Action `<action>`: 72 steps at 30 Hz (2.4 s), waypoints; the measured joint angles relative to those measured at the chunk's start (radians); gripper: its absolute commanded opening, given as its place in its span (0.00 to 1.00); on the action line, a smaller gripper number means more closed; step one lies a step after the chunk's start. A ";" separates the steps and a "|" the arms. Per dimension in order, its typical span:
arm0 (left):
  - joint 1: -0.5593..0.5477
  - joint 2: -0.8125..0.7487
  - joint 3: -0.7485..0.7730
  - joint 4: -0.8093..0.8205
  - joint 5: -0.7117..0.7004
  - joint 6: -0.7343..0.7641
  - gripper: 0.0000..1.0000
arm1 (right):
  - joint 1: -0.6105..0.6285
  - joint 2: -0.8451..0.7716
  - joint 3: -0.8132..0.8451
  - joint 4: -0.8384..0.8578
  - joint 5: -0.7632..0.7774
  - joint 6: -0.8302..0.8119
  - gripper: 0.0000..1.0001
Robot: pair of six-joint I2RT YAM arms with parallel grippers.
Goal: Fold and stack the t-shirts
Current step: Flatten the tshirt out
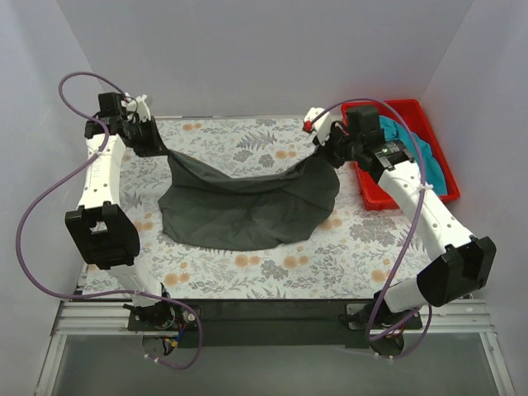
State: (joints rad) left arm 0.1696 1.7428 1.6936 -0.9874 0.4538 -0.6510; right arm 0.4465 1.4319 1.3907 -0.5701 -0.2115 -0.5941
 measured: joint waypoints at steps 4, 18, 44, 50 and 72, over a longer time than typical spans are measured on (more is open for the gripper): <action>0.005 -0.012 0.133 0.040 0.006 -0.025 0.00 | -0.066 0.016 0.179 -0.002 0.004 -0.034 0.01; 0.023 -0.179 0.177 0.209 -0.028 -0.099 0.00 | -0.126 0.014 0.373 0.002 0.097 -0.057 0.01; 0.025 -0.395 0.188 0.378 -0.090 -0.162 0.00 | -0.126 -0.132 0.500 0.155 0.228 -0.042 0.01; 0.025 -0.124 0.314 0.422 -0.047 -0.211 0.00 | -0.128 0.088 0.538 0.274 0.297 -0.054 0.01; 0.025 -0.162 -0.008 1.050 -0.014 -0.176 0.00 | -0.152 0.063 0.265 0.812 0.311 -0.151 0.01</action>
State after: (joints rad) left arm 0.1947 1.5810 1.6852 0.0628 0.4397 -0.8268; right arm 0.2947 1.4944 1.6554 0.2420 0.0998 -0.7456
